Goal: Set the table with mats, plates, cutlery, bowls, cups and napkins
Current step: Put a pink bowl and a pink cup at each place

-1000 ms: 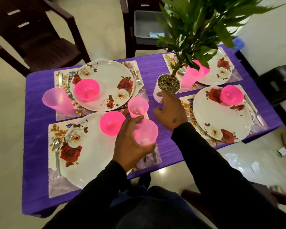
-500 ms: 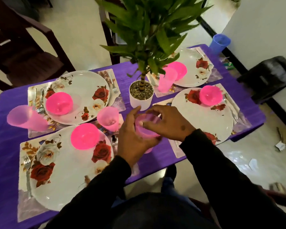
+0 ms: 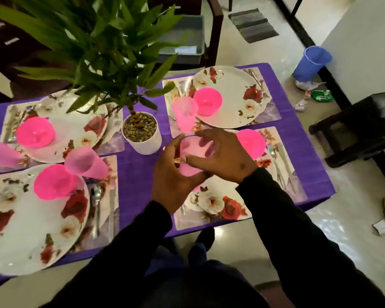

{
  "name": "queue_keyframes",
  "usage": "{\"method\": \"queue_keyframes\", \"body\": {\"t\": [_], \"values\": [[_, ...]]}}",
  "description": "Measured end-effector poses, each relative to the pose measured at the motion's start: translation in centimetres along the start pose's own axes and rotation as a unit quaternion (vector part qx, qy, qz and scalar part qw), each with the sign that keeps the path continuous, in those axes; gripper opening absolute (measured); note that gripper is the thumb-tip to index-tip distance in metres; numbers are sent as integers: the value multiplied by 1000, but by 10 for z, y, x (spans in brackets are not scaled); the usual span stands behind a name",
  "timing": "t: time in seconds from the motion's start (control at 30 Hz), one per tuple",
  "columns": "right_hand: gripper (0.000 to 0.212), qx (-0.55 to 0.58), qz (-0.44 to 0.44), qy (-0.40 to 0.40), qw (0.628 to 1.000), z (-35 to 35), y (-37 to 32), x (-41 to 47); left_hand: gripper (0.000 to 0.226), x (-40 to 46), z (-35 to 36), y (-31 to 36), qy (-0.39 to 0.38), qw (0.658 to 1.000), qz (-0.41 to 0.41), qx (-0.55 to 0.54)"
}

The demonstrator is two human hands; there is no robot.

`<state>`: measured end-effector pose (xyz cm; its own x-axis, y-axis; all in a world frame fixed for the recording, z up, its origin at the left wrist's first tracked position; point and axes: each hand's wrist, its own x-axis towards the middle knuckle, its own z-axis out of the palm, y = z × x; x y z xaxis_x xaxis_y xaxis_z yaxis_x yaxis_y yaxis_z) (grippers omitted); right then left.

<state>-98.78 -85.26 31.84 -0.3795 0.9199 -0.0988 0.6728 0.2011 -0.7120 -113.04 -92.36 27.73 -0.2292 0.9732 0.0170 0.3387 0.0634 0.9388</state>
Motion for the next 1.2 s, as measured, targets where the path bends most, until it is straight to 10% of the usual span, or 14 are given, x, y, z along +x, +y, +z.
{"method": "queue_keyframes", "body": {"t": [0.87,1.2], "values": [[78,27,31,128,991,-185,139,17,72,58,175,72,-11,999,-33,-27],[90,-34,-5,-23,999,-197,236,76,40,68,267,69,85,986,-136,-48]]}}
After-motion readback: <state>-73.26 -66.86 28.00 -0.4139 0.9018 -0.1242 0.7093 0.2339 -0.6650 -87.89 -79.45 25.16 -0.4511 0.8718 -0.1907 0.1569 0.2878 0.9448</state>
